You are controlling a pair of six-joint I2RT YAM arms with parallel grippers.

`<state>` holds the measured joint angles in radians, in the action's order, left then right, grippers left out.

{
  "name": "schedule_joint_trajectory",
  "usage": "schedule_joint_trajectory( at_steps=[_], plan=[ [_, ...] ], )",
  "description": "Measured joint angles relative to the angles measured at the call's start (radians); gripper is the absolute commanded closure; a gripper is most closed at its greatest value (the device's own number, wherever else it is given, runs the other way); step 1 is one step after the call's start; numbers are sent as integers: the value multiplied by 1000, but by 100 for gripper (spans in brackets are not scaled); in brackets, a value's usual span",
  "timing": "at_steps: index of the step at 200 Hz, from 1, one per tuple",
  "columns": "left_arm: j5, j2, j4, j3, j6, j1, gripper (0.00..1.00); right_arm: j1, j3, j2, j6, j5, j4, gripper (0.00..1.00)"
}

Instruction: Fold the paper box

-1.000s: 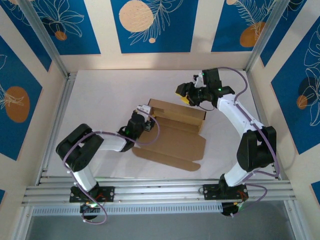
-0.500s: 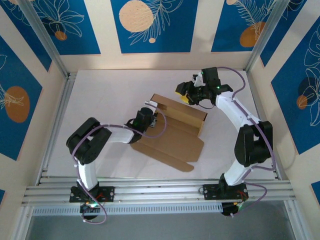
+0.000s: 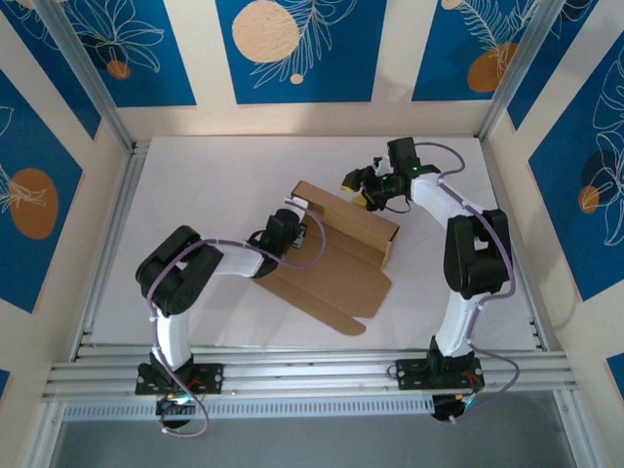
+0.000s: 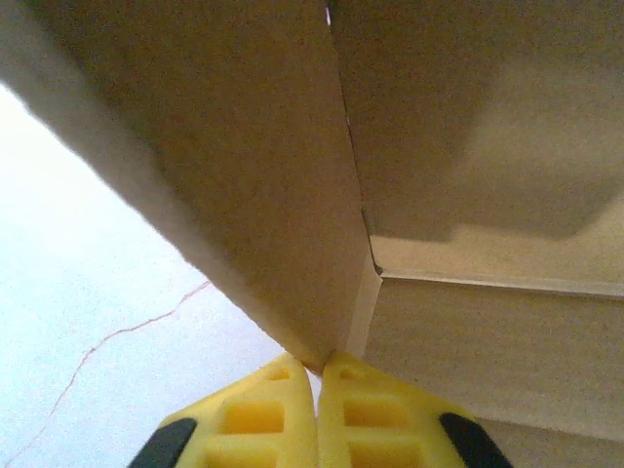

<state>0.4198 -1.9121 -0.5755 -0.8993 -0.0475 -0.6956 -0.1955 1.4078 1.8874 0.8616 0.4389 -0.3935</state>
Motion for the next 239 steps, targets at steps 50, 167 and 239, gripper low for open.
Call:
schedule_joint_trajectory(
  at_steps=[50,167,239],
  plan=[
    [-83,78,-119,180,7,24,27,-4,0,61,13,64,43,42],
    [-521,60,-316,204,-138,231,19,-34,262,367,-71,369,14,47],
    [-512,54,-215,179,-136,231,28,-126,270,426,-64,427,-31,50]
  ],
)
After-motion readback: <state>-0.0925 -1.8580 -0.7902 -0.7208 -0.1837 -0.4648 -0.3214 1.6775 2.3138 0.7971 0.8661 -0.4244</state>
